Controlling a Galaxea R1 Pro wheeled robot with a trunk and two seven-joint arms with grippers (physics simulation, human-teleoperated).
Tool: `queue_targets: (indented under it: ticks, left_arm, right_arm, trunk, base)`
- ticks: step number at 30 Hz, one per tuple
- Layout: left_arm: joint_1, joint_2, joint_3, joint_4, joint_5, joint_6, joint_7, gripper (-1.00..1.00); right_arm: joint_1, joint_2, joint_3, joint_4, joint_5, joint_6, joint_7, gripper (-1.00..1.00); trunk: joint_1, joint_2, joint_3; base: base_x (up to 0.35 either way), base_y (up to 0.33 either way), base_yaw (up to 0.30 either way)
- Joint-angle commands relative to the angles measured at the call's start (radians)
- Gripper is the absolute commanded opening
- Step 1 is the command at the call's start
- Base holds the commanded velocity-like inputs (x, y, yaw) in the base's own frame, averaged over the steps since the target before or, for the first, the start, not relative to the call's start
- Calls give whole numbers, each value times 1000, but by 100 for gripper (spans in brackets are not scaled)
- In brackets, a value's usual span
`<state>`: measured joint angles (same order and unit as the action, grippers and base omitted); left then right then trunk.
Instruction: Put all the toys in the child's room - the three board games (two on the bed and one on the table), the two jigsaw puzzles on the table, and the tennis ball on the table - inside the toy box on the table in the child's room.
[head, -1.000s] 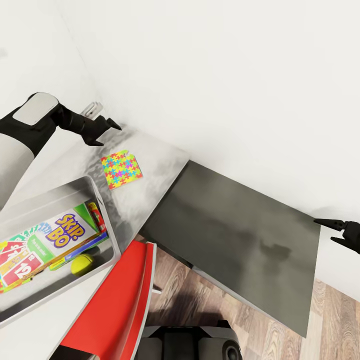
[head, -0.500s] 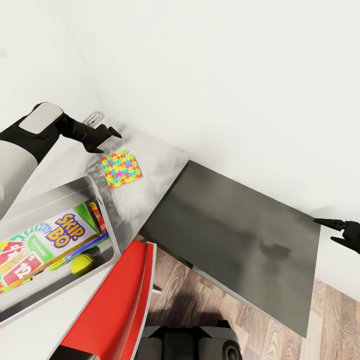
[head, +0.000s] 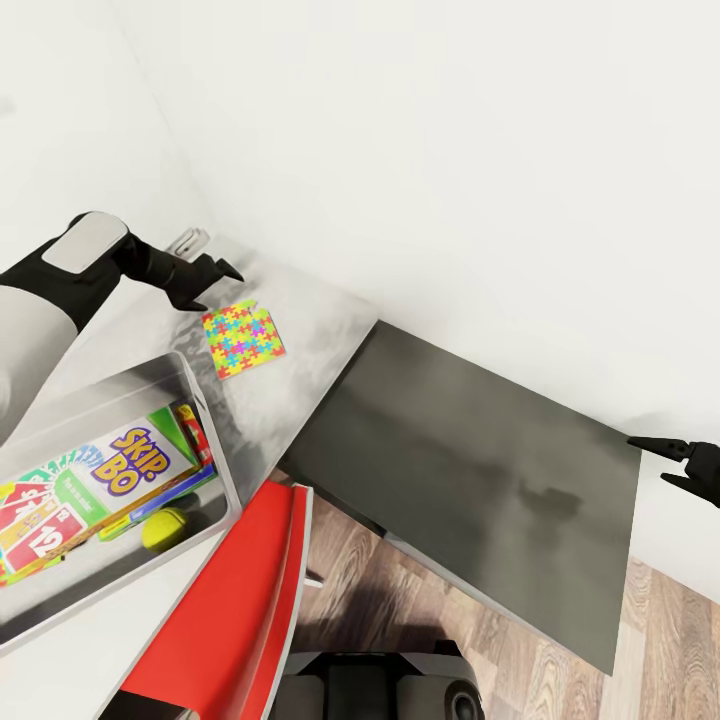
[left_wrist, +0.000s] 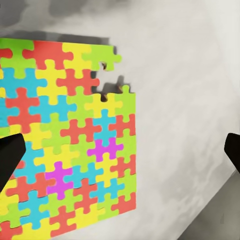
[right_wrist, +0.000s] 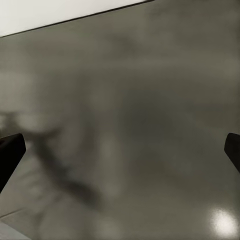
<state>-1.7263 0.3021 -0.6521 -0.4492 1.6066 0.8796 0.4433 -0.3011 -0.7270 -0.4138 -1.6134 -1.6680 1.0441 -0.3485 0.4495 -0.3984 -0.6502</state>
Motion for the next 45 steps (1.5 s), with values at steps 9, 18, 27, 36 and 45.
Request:
queue_targets:
  ticks: [9,18,27,36,45]
  left_arm:
    - [1,12,-6,5,10,-4,6,100]
    - [1,22,-9,7,5,-68,1,100]
    - [-2,40,-11,7,-29,-136,-9,100]
    - [-3,54,-8,7,-72,-151,-28,100]
    - [2,60,-13,8,-83,-154,-33,100]
  right_arm:
    - [-1,0,0,-1,-10,3,-10,100]
    - [-2,0,0,-1,-10,3,-10,100]
    - [-2,0,-1,-1,-10,3,-10,100]
    - [-3,0,-2,0,-10,3,-10,100]
    - [-3,0,-2,0,-10,3,-10,100]
  trunk:
    - [1,-2,-1]
    - [1,-2,-4]
    - [1,-2,-15]
    - [1,-2,-29]
    - [1,-2,-43]
  base:
    - [0,0,0]
    - [0,0,0]
    - [0,0,0]
    - [0,0,0]
    - [0,0,0]
